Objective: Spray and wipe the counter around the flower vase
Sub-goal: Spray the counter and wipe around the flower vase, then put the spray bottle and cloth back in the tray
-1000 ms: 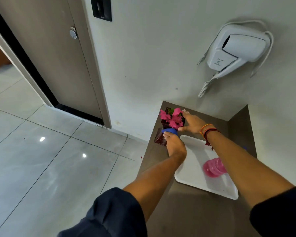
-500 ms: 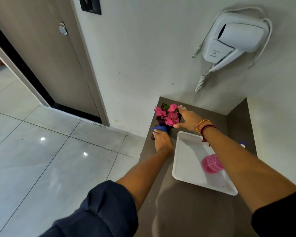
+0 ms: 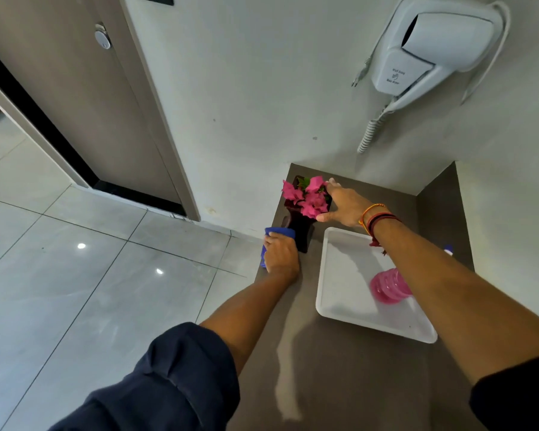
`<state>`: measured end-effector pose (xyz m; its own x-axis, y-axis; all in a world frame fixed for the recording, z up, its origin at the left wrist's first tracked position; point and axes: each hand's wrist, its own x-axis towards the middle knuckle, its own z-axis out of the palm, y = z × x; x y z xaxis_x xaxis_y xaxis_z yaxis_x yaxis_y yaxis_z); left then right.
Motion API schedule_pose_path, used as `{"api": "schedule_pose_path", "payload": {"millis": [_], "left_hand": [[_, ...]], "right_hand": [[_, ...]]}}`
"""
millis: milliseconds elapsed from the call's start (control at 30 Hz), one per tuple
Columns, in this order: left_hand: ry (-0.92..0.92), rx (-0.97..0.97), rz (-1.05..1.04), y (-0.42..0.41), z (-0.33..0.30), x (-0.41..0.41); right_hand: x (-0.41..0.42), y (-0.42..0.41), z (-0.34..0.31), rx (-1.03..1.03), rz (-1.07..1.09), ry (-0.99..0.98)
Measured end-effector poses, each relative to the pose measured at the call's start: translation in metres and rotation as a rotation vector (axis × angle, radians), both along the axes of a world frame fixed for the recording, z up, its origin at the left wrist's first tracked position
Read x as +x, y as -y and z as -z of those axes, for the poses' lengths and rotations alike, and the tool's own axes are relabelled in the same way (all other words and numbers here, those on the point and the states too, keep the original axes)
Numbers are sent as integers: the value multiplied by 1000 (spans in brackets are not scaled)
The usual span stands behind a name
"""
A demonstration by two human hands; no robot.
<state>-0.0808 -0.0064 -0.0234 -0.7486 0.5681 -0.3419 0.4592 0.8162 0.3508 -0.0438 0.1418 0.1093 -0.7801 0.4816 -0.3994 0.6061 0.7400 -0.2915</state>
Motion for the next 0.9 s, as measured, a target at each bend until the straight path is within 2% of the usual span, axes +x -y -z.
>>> {"api": "schedule_pose_path", "payload": {"millis": [200, 367, 433, 533, 600, 700, 767, 867, 900], "left_hand": [[58, -128, 69, -18, -1, 16], [-81, -170, 216, -17, 19, 19], [-172, -212, 342, -9, 22, 20], [-334, -296, 691, 6, 22, 14], [-334, -305, 830, 14, 13, 0], [-274, -245, 922, 25, -10, -23], [-207, -97, 826, 35, -20, -29], [-216, 139, 694, 43, -32, -18], [-214, 204, 675, 42, -35, -11]], "right_hand": [[-2, 7, -4, 8, -25, -22], [0, 6, -4, 11, -30, 1], [0, 6, -6, 20, -30, 17], [0, 10, -7, 23, -35, 39], [-1, 11, -9, 10, -27, 38], [8, 13, -11, -51, 23, -4], [19, 15, -8, -128, 109, -75], [55, 26, 8, -84, 486, -293], [70, 30, 18, -53, 607, -310]]}}
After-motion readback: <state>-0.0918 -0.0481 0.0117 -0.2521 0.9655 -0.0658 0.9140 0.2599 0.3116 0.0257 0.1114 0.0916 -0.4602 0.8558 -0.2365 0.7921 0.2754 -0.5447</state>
